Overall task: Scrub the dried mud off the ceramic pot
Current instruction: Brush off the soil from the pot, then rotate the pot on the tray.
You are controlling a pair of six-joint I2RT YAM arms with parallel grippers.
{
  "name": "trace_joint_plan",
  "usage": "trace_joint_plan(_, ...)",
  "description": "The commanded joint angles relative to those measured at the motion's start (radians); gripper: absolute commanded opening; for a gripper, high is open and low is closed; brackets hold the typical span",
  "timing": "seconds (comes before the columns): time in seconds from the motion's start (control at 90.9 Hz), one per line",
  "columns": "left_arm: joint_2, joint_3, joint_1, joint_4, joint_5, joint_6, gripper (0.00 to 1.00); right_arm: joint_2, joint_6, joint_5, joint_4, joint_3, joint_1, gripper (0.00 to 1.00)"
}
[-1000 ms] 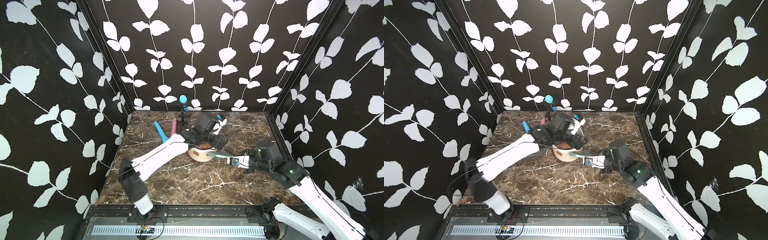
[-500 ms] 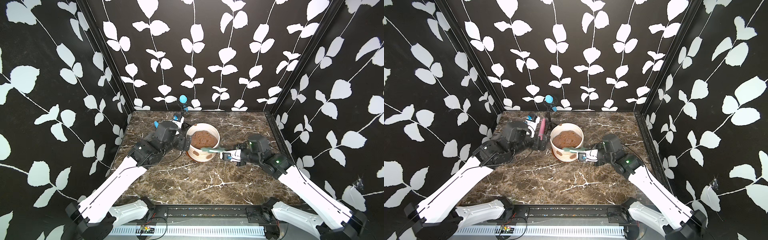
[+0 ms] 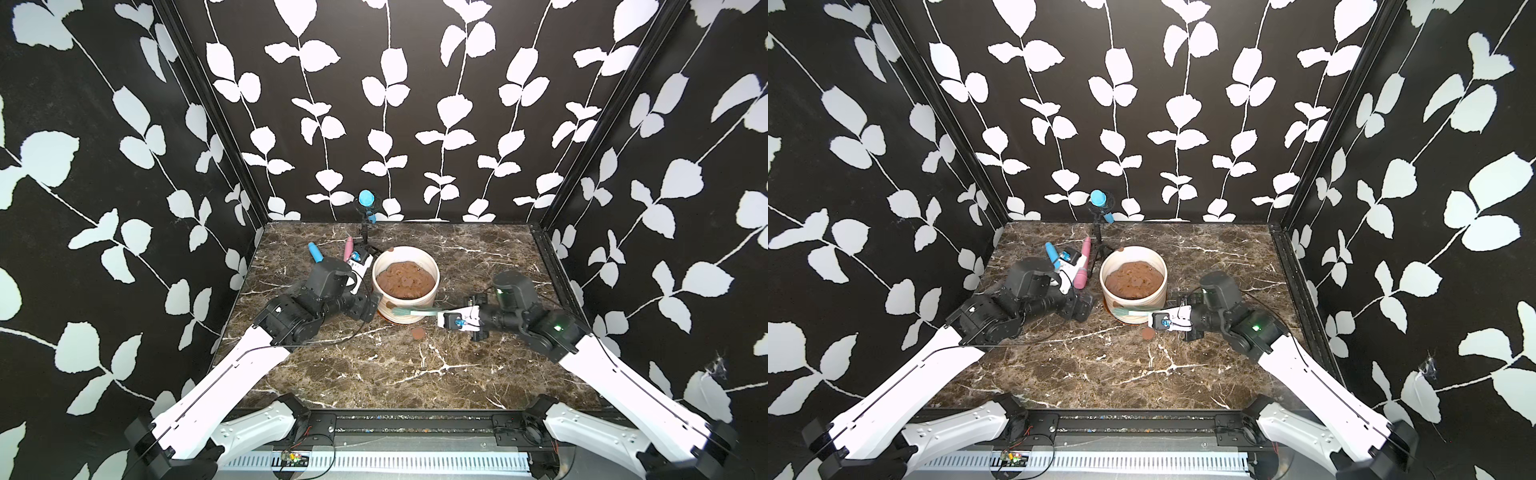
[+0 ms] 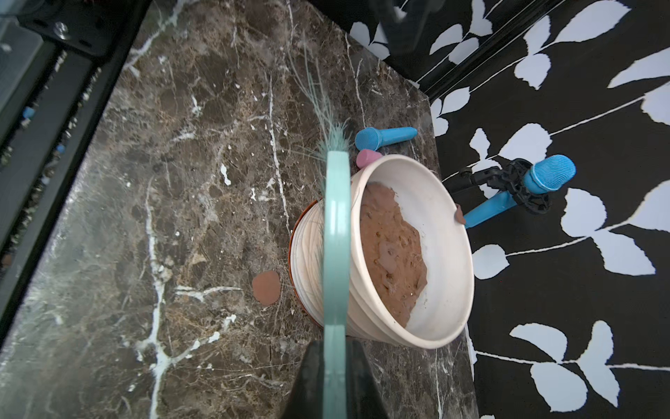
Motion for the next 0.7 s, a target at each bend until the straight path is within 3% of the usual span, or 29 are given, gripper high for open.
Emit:
trace_joint_plan(0.0,0.021,0.002,0.003,0.078,0.206,0.160,0.98,-0.100,0.176,0.044,-0.032,0.045,0.002,0.00)
trace_joint_plan(0.11,0.089,0.018,0.000,0.041,0.558,0.383,0.98,-0.193,0.355,0.301,0.007,0.032,-0.005,0.00)
trace_joint_plan(0.176,0.121,0.029,0.000,0.014,0.694,0.521,0.97,-0.234,0.410,0.466,0.024,0.021,-0.013,0.00)
trace_joint_plan(0.264,0.180,0.061,-0.002,0.014,0.672,0.598,0.96,-0.265,0.457,0.681,0.078,-0.007,-0.014,0.00)
trace_joint_plan(0.341,0.260,0.124,-0.002,-0.017,0.653,0.678,0.97,-0.274,0.482,0.773,0.107,-0.020,-0.015,0.00)
trace_joint_plan(0.583,0.550,0.317,-0.004,-0.111,0.522,0.814,0.84,-0.281,0.506,0.750,0.142,-0.032,-0.018,0.00)
trace_joint_plan(0.693,0.644,0.392,-0.008,-0.193,0.533,0.835,0.64,-0.297,0.513,0.725,0.134,-0.034,-0.018,0.00)
